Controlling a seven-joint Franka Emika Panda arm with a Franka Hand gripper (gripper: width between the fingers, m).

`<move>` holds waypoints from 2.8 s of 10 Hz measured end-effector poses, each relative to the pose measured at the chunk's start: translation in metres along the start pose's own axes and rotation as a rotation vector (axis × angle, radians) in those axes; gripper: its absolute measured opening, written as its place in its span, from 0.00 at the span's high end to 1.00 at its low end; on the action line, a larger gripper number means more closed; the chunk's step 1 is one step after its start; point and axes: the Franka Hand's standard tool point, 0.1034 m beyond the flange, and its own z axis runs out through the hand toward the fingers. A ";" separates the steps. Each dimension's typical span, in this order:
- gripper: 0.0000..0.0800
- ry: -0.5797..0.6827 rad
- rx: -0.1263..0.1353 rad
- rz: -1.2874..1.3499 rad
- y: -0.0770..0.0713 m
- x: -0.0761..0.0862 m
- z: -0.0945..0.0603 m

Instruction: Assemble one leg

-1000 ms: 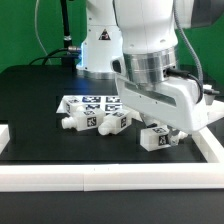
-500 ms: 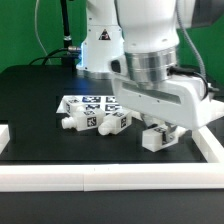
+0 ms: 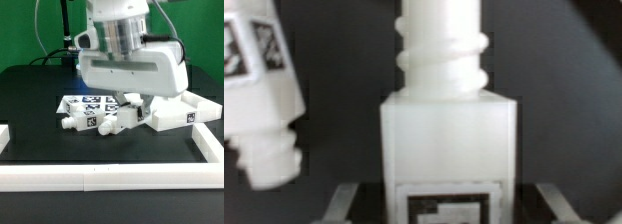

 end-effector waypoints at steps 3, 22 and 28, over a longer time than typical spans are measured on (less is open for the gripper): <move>0.64 0.006 0.001 -0.011 0.000 -0.001 0.001; 0.64 -0.033 -0.078 -0.448 0.223 0.041 0.011; 0.27 -0.035 -0.079 -0.448 0.223 0.041 0.011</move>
Offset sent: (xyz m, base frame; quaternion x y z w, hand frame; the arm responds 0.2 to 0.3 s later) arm 0.0000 0.0000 0.0000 0.0000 0.0000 0.0000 1.0000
